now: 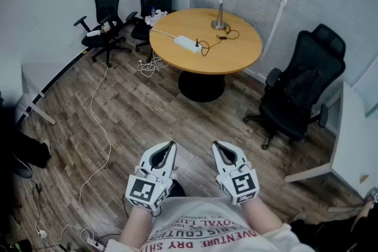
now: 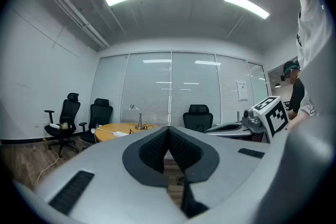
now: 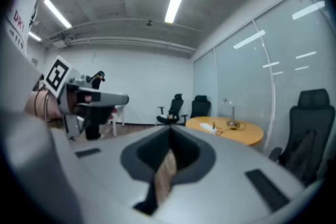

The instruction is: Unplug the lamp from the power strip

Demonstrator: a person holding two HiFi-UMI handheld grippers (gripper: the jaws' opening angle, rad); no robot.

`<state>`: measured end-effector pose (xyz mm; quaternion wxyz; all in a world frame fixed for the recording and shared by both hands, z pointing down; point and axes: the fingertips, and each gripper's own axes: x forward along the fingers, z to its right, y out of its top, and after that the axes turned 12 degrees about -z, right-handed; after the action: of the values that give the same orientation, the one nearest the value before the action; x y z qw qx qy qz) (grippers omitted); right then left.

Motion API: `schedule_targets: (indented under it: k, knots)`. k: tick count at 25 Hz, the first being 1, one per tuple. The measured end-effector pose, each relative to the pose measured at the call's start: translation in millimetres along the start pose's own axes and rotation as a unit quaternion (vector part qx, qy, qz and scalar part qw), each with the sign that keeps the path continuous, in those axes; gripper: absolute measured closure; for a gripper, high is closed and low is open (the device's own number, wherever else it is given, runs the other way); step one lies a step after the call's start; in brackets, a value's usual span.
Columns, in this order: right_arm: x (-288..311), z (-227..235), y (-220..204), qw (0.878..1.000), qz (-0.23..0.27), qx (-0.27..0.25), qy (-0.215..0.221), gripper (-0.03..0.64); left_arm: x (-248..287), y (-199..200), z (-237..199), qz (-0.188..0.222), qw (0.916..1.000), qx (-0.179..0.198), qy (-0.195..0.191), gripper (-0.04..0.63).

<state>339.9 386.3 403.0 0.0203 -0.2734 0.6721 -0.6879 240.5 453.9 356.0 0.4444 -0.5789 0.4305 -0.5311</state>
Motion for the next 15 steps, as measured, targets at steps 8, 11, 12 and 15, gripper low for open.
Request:
schedule_targets:
  k: [8,11,12,15]
  knots:
    - [8,3,-3,1.000,-0.007,0.004,0.001,0.589,5,-2,-7,-0.001,1.0000,-0.010,0.000,0.568]
    - [12,5,-5,1.000,-0.011,0.008,-0.001,0.589,8,-3,-11,-0.002,0.9999,-0.014,-0.001,0.568]
    - [15,5,-5,1.000,-0.014,0.009,-0.001,0.589,9,-4,-13,-0.003,0.9998,-0.017,-0.001,0.568]
    - [26,2,-7,1.000,-0.022,0.012,0.006,0.589,13,-6,-24,-0.005,0.9997,-0.024,-0.002,0.568]
